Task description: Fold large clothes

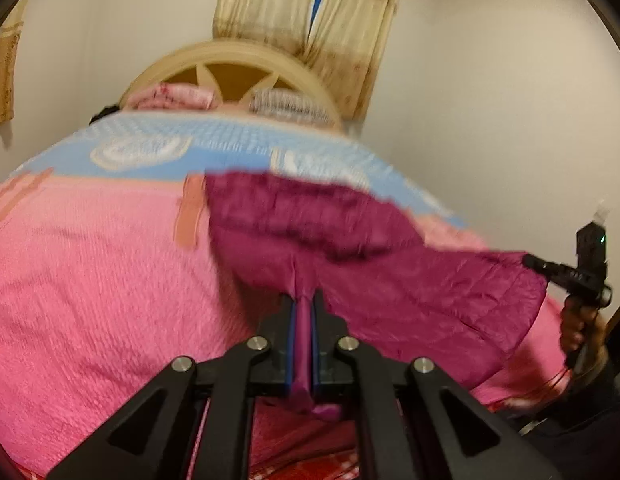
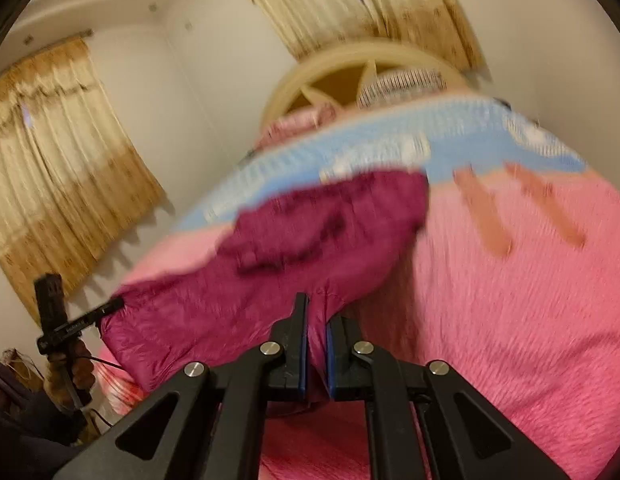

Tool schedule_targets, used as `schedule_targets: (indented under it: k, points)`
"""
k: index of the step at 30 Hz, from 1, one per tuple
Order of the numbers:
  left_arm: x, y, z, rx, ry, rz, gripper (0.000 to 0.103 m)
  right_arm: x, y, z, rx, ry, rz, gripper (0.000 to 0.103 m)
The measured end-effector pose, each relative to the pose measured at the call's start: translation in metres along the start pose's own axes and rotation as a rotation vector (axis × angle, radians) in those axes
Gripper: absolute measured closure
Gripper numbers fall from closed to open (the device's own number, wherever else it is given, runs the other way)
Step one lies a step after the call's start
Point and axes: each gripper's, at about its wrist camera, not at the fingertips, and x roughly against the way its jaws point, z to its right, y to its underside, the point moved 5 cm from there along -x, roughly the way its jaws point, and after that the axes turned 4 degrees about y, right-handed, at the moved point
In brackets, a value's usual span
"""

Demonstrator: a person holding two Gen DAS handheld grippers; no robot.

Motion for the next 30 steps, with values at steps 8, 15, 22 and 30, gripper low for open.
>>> schedule_targets:
  k: [8, 15, 22, 30]
  points:
    - [-0.034, -0.079, -0.002, -0.060, 0.004, 0.049, 0.097, -0.013, -0.100, 0.007, -0.039, 0.004, 0.136, 0.097]
    - [-0.102, -0.115, -0.035, -0.097, -0.110, 0.041, 0.087, -0.092, -0.146, 0.037, -0.116, 0.087, 0.127, 0.097]
    - [-0.088, -0.145, -0.049, -0.120, -0.222, 0.202, 0.000, -0.145, -0.164, 0.057, -0.128, 0.127, 0.088, 0.097]
    - [-0.107, -0.151, -0.030, -0.212, -0.286, 0.243, 0.000, -0.200, -0.171, 0.072, -0.122, 0.185, 0.048, 0.097]
